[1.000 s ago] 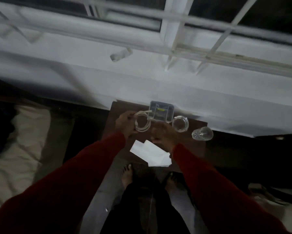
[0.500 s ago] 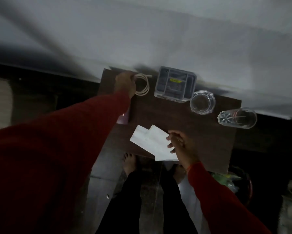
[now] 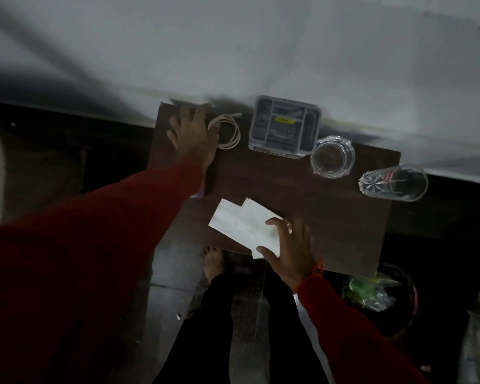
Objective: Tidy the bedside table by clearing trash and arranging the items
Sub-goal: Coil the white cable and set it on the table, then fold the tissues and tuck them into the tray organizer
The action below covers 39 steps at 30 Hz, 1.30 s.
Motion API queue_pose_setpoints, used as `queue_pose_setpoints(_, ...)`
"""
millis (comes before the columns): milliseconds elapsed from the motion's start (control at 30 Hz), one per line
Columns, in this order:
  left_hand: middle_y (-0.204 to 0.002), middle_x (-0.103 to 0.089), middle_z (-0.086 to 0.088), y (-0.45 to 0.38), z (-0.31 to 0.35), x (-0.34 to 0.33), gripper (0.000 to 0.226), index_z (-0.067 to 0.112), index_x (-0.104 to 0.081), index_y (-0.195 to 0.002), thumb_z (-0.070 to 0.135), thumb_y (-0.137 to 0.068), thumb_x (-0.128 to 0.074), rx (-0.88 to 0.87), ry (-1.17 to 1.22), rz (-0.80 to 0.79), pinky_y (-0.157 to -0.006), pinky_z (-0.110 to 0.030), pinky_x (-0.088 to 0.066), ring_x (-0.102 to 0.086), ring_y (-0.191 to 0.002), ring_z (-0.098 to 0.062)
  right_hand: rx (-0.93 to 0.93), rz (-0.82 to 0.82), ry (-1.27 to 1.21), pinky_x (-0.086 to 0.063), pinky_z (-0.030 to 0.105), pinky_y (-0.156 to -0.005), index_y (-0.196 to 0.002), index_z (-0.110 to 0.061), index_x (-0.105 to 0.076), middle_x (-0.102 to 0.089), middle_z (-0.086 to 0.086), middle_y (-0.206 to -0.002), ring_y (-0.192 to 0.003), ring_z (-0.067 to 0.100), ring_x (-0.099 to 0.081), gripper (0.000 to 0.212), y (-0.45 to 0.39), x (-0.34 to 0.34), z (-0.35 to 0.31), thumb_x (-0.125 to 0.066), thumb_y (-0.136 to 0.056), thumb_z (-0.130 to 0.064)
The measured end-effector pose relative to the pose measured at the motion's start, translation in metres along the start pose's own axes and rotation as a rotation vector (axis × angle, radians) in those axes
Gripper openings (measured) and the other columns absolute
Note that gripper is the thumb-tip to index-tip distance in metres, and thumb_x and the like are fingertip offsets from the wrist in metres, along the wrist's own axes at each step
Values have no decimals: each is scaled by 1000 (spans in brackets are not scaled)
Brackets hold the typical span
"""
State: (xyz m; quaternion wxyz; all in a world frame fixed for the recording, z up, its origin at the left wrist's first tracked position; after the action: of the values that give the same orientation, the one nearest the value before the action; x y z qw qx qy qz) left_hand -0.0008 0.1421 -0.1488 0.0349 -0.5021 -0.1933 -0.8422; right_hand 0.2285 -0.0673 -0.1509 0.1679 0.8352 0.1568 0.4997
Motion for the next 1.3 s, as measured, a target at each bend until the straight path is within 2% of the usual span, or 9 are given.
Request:
queue_pose_setpoints(67,-139,-52,-17,42,-2,-2,35,20,-61,-132,34,-101,-55,-218,-2,119,-99,-50,-35,-46,-122,-43,61,-36,124,-41,45,-86,-121,-35,-50,-46,3,-120,-110,27,-43,68,1,-3,-1,-77,-64,-62)
queue_pose_setpoints(200,-125,-61,-16,122,-18,-37,30,18,-64,-124,27,-101,-48,-668,-83,-78,-93,-57,-48,-57,-113,-42,175,-119,327,-42,48,-86,-121,-39,-48,-42,4,-137,-123,31,-41,77,6,-12,2,-81,-55,-62)
queue_pose_setpoints(267,-133,-61,-11,154,-24,-58,37,19,-63,-130,30,-99,-47,-726,-215,-169,-88,-54,-52,-58,-114,-41,179,-118,367,-44,50,-85,-119,-39,-52,-41,5,-139,-125,33,-41,75,6,-16,7,-86,-54,-53)
queue_pose_setpoints(400,-145,-57,-8,161,-15,-82,51,24,-63,-133,41,-86,-73,-663,-399,-331,-87,-56,-55,-58,-120,-42,175,-55,380,-42,47,-84,-108,-42,-57,-41,1,-138,-123,32,-40,47,6,-21,15,-79,-67,-35)
queue_pose_setpoints(567,-126,-64,-4,149,8,-84,56,25,-66,-116,42,-68,-89,-579,-474,-414,-92,-52,-47,-57,-117,-37,202,37,300,-40,43,-81,-89,-34,-61,-47,-5,-137,-119,31,-43,2,14,-22,27,-63,-90,-35)
queue_pose_setpoints(733,-133,-59,-1,143,10,-84,44,25,-58,-133,32,-91,-70,-529,-360,-425,-107,-52,-28,-42,-131,-34,151,130,97,-35,39,-83,-92,-32,-60,-55,-10,-133,-119,24,-43,12,23,-13,32,-49,-95,-37)
queue_pose_setpoints(1000,-130,-65,-5,128,-19,-65,35,22,-69,-126,43,-99,-59,-108,8,-276,-106,-51,-36,-55,-125,-37,-105,402,-437,-47,41,-89,-103,-22,-63,-60,-15,-101,-91,9,-57,14,16,14,44,-54,-96,-30)
queue_pose_setpoints(1133,-132,-62,-6,132,-22,-60,33,26,-67,-129,28,-97,-64,-83,5,-232,-106,-48,-35,-54,-122,-36,118,211,-164,-41,42,-89,-102,-27,-62,-61,-8,-111,-107,20,-55,20,13,9,38,-57,-89,-42)
queue_pose_setpoints(1300,-133,-60,-4,137,-20,-63,33,24,-64,-126,30,-94,-65,-143,25,-164,-102,-50,-37,-53,-119,-37,34,113,-62,-38,42,-92,-119,-30,-54,-55,-1,-126,-119,25,-48,47,9,-11,34,-51,-86,-64)
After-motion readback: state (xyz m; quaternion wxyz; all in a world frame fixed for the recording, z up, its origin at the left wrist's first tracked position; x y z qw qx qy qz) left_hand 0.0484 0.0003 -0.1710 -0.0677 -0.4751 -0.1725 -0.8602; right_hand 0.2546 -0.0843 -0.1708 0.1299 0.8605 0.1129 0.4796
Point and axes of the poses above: each hand's wrist, its own y-axis away from the middle knuckle, its own x-axis out of the back of the hand, z = x × y, the point moved 3 cm from there along -y, towards the middle knuckle
